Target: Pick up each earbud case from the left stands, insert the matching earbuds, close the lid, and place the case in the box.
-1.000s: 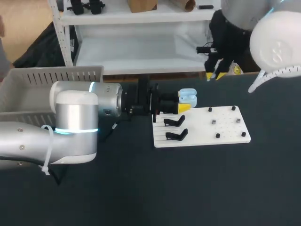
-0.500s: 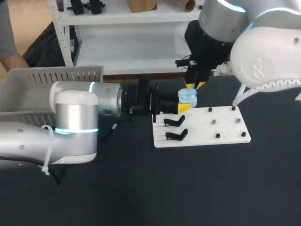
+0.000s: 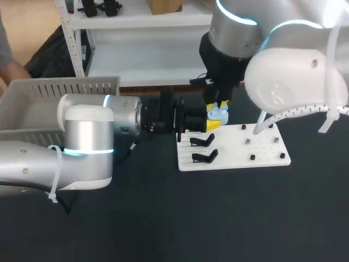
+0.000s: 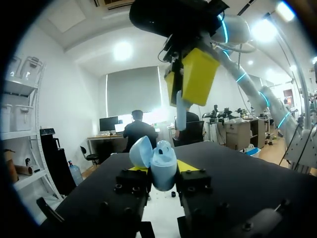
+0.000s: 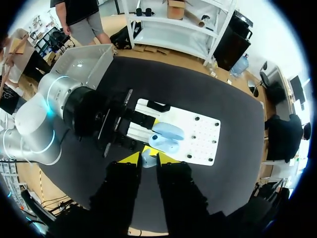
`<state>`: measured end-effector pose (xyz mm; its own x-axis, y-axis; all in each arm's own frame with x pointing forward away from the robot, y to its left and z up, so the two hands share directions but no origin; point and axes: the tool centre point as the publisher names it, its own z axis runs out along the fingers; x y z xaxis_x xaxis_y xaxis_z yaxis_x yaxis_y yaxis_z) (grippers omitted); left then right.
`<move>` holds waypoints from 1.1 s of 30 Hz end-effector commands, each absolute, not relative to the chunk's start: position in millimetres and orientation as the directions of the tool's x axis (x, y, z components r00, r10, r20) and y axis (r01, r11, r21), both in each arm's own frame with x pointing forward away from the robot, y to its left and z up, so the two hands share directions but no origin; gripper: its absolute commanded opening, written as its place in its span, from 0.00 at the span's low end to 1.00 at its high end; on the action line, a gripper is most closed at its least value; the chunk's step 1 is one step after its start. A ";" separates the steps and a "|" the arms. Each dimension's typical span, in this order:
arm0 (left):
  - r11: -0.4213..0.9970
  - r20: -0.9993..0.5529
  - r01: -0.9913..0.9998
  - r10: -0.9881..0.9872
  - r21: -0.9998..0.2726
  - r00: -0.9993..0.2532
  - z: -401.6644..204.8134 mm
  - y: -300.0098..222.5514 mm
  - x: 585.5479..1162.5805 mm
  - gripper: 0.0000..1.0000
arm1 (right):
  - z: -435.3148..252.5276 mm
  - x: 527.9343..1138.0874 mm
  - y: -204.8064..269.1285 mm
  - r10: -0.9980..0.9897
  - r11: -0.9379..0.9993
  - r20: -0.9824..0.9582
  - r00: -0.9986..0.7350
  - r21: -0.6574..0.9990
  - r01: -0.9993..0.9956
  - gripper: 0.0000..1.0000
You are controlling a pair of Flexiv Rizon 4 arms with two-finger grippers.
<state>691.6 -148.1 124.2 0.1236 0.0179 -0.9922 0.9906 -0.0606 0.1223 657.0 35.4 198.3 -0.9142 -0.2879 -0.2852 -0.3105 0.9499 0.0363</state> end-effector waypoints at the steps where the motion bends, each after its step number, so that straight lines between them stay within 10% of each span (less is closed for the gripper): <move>1: -0.060 -0.992 0.990 0.015 0.124 0.125 123.0 -148.1 692.2 0.00 | 194.7 656.3 37.3 -0.285 0.951 -0.293 -0.913 0.029 -0.306 0.00; 33: -0.060 -0.992 0.990 0.015 0.124 0.125 123.0 -148.1 692.2 0.00 | 177.9 670.7 33.1 -0.283 0.949 -0.269 -0.921 0.057 -0.309 0.00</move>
<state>691.6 -148.1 124.2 0.1236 0.0179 -0.9922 0.9906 -0.0606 0.1223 668.8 33.6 179.1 -0.9200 -0.2831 -0.2710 -0.3086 0.9495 0.0560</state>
